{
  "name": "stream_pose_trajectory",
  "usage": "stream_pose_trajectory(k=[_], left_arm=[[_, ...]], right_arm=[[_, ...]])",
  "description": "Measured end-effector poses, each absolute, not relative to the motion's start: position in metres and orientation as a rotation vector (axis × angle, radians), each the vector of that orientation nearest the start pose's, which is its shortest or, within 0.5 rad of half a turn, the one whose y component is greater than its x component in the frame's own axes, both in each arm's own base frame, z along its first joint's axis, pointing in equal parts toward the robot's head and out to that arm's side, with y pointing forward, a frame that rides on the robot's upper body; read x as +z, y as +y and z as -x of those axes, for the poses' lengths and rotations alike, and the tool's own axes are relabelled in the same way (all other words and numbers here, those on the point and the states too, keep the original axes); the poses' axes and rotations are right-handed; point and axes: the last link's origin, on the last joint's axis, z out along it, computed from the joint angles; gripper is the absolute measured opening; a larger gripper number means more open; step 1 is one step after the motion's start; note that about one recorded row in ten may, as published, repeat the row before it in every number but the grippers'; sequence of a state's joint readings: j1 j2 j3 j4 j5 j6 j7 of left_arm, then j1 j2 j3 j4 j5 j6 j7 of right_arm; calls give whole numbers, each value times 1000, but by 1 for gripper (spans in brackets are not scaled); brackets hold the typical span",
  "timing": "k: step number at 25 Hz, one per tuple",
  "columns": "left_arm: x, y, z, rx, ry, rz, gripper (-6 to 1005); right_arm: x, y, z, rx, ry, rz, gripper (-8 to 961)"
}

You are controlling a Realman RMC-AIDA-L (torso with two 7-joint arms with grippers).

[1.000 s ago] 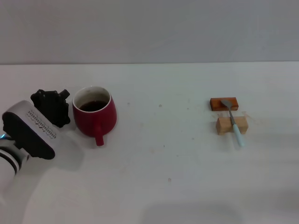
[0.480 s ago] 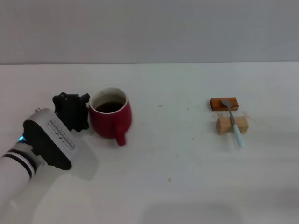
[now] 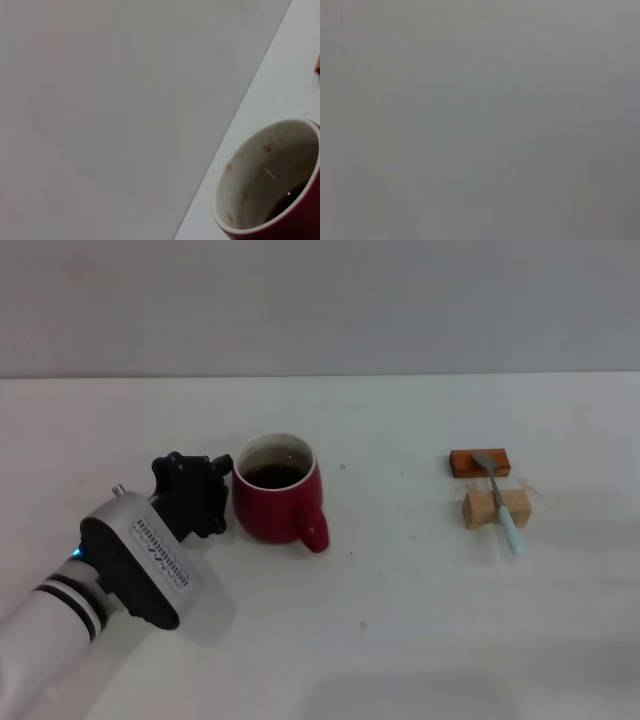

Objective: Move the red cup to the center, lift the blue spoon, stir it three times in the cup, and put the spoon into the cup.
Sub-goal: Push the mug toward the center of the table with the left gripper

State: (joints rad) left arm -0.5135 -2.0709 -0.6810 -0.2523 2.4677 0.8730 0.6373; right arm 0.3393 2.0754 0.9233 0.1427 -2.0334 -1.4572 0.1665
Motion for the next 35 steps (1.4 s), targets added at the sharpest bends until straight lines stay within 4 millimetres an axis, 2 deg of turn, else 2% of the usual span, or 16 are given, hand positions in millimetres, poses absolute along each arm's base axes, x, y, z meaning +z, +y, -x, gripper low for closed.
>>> stream_pose_trajectory(k=[35], left_arm=[[-104,317,284,-120,312,2093,37]], right_arm=[[51,286,-359,806,480,1147,795]])
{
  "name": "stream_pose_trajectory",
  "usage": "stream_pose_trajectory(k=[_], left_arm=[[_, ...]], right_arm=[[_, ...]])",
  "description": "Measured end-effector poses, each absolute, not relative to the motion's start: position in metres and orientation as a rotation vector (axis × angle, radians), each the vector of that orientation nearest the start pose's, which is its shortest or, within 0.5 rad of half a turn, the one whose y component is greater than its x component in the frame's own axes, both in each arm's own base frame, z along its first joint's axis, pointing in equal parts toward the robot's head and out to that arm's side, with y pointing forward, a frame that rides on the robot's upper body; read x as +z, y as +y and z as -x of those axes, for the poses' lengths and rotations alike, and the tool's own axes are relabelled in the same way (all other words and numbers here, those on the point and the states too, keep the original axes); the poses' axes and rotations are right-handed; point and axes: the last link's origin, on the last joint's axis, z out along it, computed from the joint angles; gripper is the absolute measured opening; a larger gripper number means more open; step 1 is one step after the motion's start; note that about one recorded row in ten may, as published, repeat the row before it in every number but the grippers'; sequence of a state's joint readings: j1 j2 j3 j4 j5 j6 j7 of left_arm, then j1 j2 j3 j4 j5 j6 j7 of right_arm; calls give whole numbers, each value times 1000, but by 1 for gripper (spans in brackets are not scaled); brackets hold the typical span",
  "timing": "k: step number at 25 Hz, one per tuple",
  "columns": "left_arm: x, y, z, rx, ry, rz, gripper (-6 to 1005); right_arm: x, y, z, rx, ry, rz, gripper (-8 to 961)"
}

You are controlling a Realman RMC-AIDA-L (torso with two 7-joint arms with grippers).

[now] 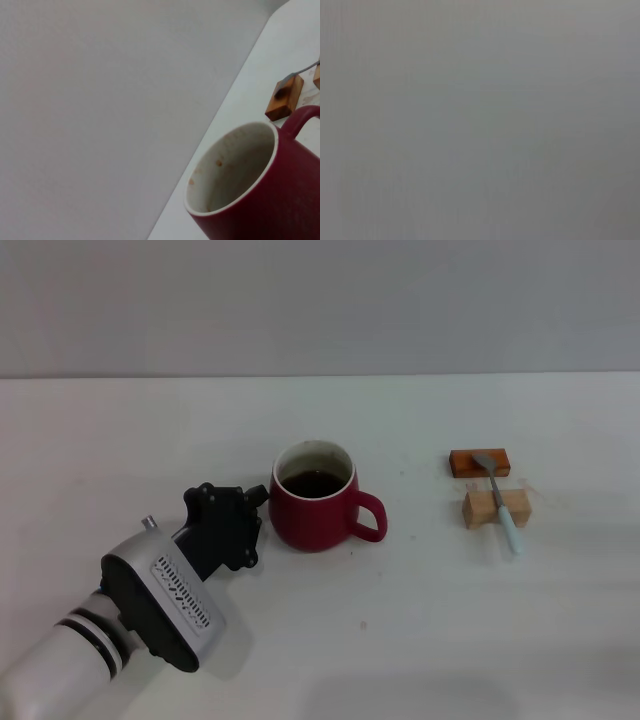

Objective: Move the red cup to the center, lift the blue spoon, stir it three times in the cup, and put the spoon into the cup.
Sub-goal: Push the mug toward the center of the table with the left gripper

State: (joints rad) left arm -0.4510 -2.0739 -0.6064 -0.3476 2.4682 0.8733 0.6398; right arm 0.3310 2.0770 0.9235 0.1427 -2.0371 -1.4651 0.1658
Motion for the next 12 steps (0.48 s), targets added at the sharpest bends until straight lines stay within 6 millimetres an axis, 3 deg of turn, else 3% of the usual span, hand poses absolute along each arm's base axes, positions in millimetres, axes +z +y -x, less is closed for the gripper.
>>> stream_pose_trajectory(k=[7,9,10,12], left_arm=[[-90,323,292,-133,184,2018,39],[-66,332,302,-210,-32,1891,40],[-66,332,302,-210,-32,1891,40],[-48,336,311,-299,-191,1794,41]], right_arm=[[50,286,-358,808,482,1150,795],[48,286,-357,808,482,1165,795],[47,286,-357,807,483,1169,795],[47,285,-358,806,483,1171,795]])
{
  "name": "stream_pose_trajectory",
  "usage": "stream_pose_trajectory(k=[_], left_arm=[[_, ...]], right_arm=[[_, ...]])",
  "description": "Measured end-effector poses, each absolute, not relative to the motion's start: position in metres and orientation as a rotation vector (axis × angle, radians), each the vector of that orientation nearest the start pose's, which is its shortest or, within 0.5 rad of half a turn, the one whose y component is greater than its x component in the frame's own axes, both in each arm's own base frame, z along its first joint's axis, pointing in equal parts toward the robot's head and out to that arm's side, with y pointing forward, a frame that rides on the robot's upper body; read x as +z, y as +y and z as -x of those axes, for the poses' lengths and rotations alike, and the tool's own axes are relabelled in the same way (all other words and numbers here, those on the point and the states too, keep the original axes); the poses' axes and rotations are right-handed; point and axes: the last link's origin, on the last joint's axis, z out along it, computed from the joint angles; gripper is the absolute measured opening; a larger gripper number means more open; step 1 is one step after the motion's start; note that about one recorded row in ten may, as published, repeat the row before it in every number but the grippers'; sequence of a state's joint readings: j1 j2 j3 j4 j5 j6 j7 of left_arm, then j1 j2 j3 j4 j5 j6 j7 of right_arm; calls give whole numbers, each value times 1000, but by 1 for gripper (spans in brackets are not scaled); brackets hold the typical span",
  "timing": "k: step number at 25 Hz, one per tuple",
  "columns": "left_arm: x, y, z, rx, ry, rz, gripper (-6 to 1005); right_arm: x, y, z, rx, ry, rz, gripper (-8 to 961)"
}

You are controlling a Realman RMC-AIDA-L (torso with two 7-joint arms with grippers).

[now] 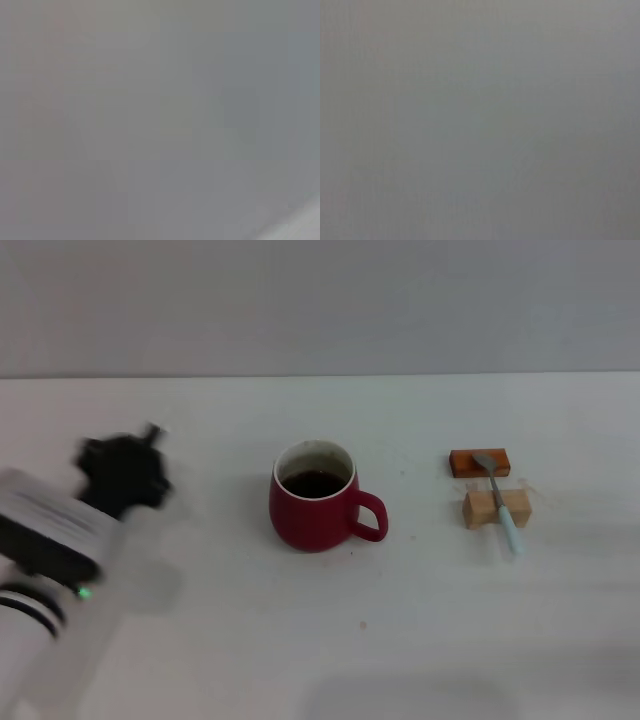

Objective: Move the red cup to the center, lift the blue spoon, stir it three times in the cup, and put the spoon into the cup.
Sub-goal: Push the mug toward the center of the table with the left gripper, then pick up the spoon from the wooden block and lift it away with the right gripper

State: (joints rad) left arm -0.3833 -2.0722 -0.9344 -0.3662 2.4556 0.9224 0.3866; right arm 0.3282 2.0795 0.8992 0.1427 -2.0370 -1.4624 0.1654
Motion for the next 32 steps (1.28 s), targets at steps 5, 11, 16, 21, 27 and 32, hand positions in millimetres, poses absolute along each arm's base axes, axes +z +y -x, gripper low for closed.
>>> stream_pose_trajectory(k=[5,11,16,21,27,32], left_arm=[[-9,334,335,-567,-551,1542,43],[13,322,350,-771,-716,1371,45],[17,317,354,-760,-701,1360,46],[21,314,358,-754,-675,1355,48],[23,314,358,-751,-665,1353,255],[23,317,356,-709,-621,1370,353]], right_arm=[[45,281,-361,794,493,1171,794],[45,274,-364,787,501,1162,794],[45,272,-365,780,499,1160,794],[44,271,-365,779,498,1169,794],[41,268,-365,784,507,1172,794],[32,258,-361,755,500,1174,794]])
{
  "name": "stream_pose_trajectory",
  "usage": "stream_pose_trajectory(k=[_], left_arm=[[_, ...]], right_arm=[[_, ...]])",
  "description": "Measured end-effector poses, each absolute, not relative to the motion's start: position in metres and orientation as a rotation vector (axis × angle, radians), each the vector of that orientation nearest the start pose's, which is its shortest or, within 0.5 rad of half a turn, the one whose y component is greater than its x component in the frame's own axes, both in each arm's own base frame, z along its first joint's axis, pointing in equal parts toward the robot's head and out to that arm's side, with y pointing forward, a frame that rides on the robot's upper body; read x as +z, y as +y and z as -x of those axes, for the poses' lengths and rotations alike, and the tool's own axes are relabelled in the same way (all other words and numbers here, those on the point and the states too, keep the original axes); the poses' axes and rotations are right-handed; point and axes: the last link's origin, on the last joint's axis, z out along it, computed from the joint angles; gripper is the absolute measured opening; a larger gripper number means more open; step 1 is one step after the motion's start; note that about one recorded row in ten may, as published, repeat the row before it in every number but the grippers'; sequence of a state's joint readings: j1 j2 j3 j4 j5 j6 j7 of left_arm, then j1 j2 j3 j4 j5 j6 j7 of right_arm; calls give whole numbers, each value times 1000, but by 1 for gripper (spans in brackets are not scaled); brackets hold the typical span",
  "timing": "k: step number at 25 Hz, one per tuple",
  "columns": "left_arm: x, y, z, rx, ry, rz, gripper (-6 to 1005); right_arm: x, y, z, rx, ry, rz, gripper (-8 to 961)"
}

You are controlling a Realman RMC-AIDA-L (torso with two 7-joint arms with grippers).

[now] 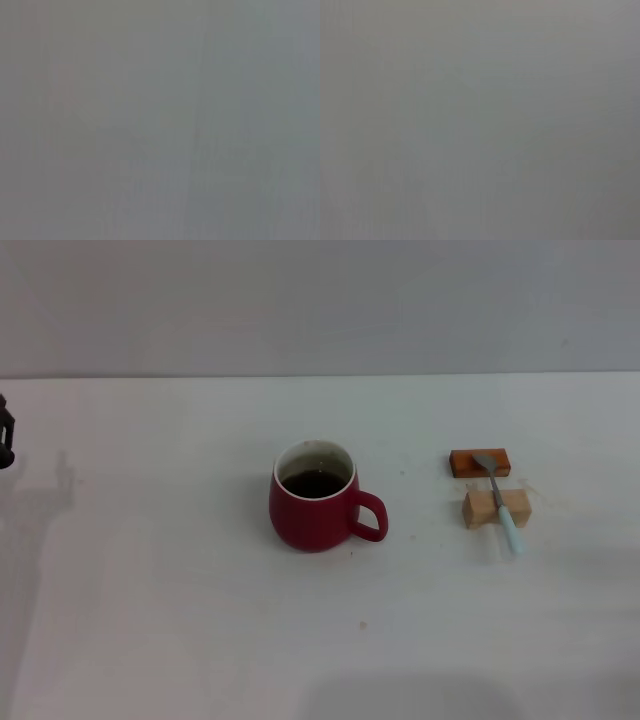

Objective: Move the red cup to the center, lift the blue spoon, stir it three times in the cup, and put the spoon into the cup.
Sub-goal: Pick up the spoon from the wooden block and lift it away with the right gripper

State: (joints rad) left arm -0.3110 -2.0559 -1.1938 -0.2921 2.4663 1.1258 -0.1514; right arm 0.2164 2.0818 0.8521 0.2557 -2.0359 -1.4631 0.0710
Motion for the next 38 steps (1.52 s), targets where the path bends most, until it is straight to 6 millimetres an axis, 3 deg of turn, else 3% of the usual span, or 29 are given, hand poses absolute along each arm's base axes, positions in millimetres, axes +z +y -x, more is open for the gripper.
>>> stream_pose_trajectory(k=[7,11,17,38], left_arm=[[21,324,352,-682,-594,1390,491],[22,327,352,-677,-590,1395,715],[22,328,354,-661,-591,1398,826],[22,330,352,-663,-585,1405,827]], right_arm=[[18,239,-350,741,514,1160,794],[9,234,-346,746,539,1186,794],[-19,225,-328,796,583,1294,793],[-62,191,-316,767,710,1418,793]])
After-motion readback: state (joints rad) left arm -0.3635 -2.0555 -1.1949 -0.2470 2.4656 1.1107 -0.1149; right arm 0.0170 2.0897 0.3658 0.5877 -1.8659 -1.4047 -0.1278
